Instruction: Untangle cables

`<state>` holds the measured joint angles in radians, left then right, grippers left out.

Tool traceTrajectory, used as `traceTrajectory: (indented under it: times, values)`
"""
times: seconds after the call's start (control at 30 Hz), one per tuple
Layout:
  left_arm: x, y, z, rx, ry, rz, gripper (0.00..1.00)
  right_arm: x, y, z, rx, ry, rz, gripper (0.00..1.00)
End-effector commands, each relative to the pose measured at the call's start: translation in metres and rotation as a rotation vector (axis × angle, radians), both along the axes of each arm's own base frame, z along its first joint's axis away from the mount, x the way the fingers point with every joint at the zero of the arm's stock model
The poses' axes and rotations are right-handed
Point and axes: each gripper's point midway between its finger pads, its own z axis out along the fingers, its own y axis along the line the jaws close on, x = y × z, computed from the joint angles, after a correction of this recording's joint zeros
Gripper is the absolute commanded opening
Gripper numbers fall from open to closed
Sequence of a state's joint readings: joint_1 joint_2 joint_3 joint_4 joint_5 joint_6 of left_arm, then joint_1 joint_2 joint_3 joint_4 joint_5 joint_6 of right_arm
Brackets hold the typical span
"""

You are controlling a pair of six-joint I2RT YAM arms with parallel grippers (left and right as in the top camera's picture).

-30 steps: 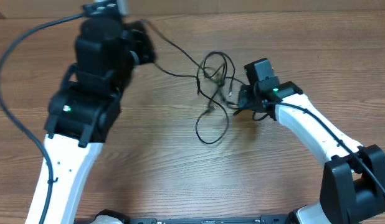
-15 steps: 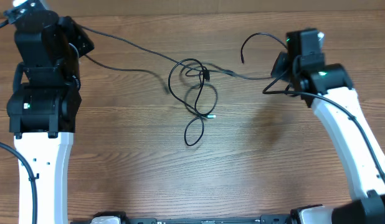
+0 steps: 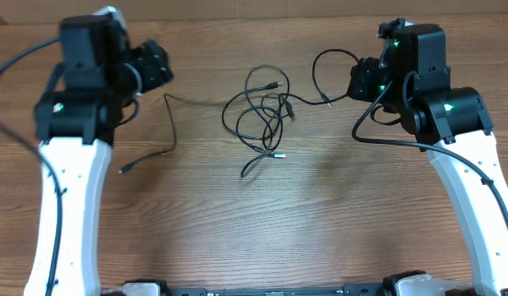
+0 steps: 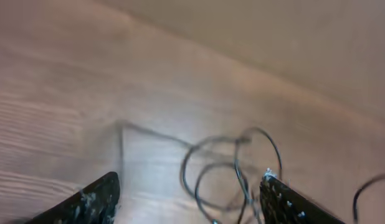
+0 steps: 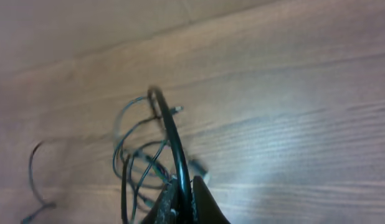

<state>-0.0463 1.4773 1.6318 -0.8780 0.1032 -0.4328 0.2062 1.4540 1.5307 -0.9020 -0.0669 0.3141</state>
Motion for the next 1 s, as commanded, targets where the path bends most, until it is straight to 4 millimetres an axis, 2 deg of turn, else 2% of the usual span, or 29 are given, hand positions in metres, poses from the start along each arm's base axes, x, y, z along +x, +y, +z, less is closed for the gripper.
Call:
traceTrajectory:
  times: [0.0,0.2,0.27,0.4,0.43,0.5,0.7,0.77,0.97]
  values:
    - [0.006,-0.041,-0.023,0.003,0.062,-0.155,0.72,-0.008,0.007,0.018,0.027,-0.028,0.038,0.04]
    - [0.013,-0.091,-0.074,0.002,0.186,-0.273,0.73,-0.013,0.005,0.012,0.021,0.004,0.038,0.04]
    - [0.016,-0.108,-0.089,-0.008,0.215,-0.317,0.76,-0.014,0.005,0.012,0.020,0.008,0.038,0.04]
    - [0.021,-0.153,-0.115,-0.064,0.236,-0.463,0.78,-0.014,0.005,0.011,0.020,0.012,0.038,0.04]
    - [0.024,-0.174,-0.126,-0.107,0.240,-0.525,0.77,-0.015,0.005,0.011,0.019,0.014,0.038,0.04]
    - [0.028,-0.188,-0.137,-0.135,0.245,-0.562,0.76,-0.015,0.005,0.010,0.019,0.017,0.038,0.04]
    - [0.043,-0.210,-0.169,-0.128,0.233,-0.597,0.75,-0.016,0.005,0.010,0.018,0.020,0.038,0.04]
    - [0.047,-0.219,-0.188,-0.110,0.240,-0.624,0.73,-0.016,0.005,0.010,0.018,0.020,0.038,0.04]
    - [0.051,-0.215,-0.220,-0.069,0.286,-0.603,0.68,-0.016,0.005,0.009,0.017,0.024,0.037,0.04]
